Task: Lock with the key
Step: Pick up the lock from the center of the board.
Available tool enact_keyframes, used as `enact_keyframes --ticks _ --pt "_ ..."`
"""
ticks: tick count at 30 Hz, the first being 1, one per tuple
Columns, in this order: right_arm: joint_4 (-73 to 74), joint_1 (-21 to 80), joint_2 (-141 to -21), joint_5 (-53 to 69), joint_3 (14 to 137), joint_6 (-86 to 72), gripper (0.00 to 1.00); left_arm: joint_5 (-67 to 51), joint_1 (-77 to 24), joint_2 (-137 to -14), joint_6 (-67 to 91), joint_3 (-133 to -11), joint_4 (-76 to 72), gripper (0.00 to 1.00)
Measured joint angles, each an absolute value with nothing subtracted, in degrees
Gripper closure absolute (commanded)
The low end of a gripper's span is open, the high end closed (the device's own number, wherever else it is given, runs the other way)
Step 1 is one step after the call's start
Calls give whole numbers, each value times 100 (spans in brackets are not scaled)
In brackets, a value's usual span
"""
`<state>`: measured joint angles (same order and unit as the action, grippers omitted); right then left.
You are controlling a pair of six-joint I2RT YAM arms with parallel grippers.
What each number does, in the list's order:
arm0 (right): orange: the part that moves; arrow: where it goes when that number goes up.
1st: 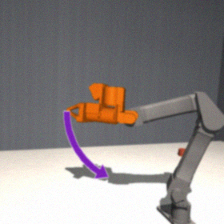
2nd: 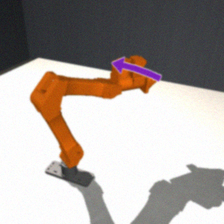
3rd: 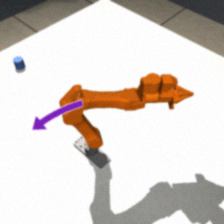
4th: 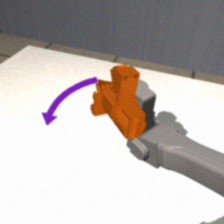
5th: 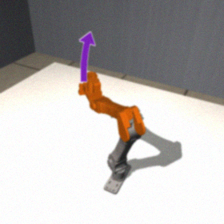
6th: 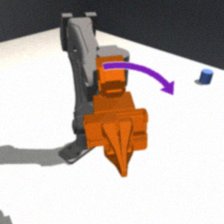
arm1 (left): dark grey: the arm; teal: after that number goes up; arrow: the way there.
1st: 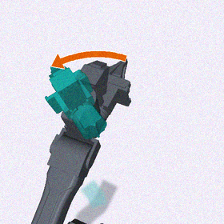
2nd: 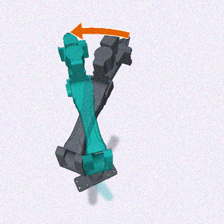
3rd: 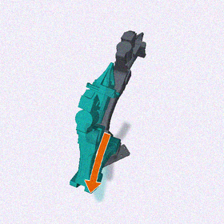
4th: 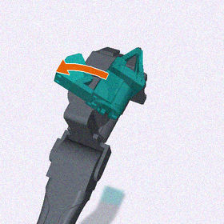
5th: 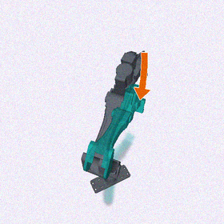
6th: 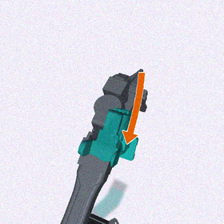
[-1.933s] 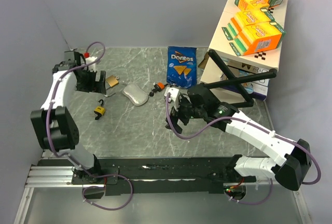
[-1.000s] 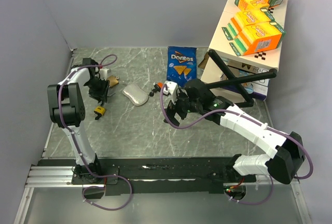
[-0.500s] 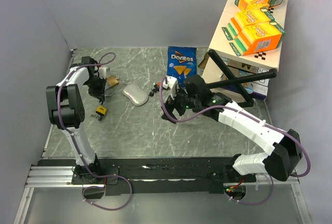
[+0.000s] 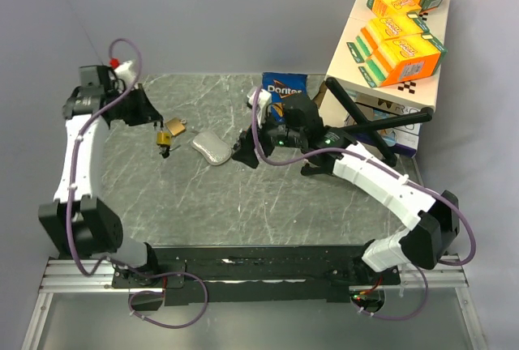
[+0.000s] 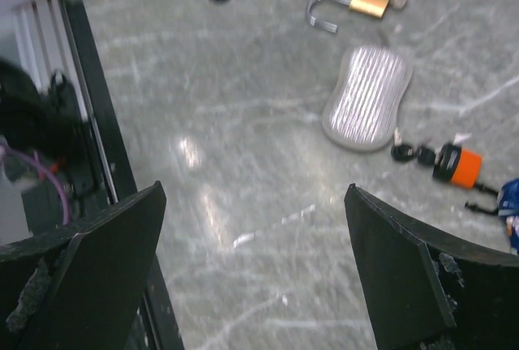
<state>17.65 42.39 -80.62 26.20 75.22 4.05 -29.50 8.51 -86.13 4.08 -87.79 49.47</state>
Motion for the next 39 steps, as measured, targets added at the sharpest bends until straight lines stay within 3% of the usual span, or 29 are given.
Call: enact_keyframes --ticks 11,17,25,33,39 --pt "676 4595 -9314 2349 8735 -502 0 -4244 1306 -6733 3253 -6987 3264 99" --pt "228 4788 -9657 3087 8768 -1334 0 -4797 1304 -5592 4501 -5500 1352 99" --pt "-202 4803 -9743 3723 8768 -2049 0 -5384 1299 -5227 5280 -5052 -309 99" --pt "-290 4840 -9837 3754 8768 -2141 0 -5502 1299 -5113 5378 -5046 -530 99" --pt "169 5052 -9948 2475 8947 -1592 0 -4910 1269 -5286 5277 -5422 493 99"
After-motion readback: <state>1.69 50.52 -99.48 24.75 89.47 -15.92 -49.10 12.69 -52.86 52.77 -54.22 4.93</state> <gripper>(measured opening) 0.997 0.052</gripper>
